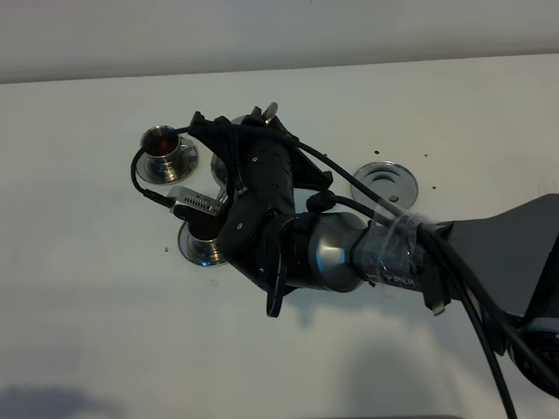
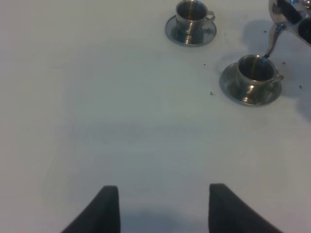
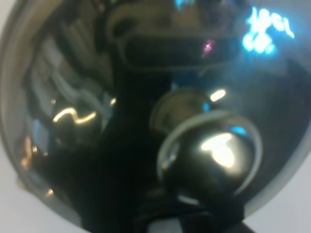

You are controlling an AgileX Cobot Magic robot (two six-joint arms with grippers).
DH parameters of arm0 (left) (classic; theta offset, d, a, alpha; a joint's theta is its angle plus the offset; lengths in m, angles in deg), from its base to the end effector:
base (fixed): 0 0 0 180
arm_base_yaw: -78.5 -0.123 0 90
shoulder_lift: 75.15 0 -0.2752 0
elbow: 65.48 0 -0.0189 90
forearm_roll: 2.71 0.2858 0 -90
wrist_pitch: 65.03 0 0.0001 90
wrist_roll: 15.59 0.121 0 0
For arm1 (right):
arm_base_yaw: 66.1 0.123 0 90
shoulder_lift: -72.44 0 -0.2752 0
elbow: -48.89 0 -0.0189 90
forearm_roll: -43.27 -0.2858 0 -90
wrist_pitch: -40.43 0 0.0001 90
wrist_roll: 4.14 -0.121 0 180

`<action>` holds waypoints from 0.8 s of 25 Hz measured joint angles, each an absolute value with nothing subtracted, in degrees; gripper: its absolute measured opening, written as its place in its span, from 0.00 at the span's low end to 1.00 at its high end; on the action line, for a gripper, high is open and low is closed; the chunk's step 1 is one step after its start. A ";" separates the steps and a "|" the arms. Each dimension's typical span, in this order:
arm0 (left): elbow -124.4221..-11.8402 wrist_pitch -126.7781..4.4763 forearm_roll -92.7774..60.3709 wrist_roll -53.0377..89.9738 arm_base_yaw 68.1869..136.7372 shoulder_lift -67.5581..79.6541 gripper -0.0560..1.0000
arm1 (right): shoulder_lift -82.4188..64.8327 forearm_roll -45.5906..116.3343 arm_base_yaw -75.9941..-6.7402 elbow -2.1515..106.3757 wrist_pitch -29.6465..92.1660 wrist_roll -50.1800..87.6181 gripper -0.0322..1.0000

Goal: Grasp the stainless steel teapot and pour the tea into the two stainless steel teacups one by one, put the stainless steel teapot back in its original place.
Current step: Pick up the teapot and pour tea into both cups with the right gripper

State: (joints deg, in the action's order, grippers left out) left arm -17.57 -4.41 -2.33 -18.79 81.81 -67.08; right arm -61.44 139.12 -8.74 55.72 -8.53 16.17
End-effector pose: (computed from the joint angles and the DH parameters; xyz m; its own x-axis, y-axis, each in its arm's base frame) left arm 0.0619 -0.0029 0.2829 -0.4491 -0.0267 -0.8931 0.0290 0.9986 -0.0444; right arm 0.3458 0.3714 0.1239 0.3141 -0.5797 0.7519 -0.1369 -0.8113 -0.5683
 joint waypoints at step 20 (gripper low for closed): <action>-17.57 -4.41 -2.33 -18.84 81.81 -67.08 0.48 | -60.24 109.64 -8.02 59.10 -16.64 4.65 0.20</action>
